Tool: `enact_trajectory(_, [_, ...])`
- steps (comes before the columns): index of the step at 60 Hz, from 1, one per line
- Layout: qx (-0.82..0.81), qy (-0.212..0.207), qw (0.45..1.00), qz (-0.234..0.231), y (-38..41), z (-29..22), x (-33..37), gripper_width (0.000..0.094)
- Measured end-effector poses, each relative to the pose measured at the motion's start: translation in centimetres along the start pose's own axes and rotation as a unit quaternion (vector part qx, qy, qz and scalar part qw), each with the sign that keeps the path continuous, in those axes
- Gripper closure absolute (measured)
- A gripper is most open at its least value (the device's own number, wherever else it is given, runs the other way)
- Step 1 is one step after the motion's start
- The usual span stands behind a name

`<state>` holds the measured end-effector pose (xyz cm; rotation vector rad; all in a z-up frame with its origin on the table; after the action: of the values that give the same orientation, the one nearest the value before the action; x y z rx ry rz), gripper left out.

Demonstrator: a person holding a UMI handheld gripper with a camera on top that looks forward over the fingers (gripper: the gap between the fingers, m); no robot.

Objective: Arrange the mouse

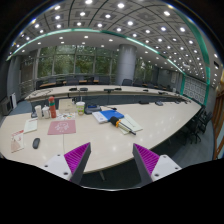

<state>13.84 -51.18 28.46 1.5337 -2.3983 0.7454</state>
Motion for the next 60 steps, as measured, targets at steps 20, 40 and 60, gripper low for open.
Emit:
enact_trajectory(20, [0.019, 0.046, 0.998, -0.044, 8.6, 6.9, -0.7, 0.0082])
enact_trajectory(40, [0.038, 0.079, 0.982, -0.165, 33.6, 10.7, -4.2, 0.0078])
enact_trajectory(60, [0.043, 0.054, 0.976, -0.208, 56.1, 4.0, -15.6, 0.0084])
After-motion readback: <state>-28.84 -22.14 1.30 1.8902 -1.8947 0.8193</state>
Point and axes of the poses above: the point between the fingertips, and its own axes, seen from behind it with the camera up: y to the left, z down, x backward, against the way the camera looks, the point moved 1 cm from there along x, backward, against the way the camera looks, and after that the axes turned 13 degrees about x, right-handed, at the moved point
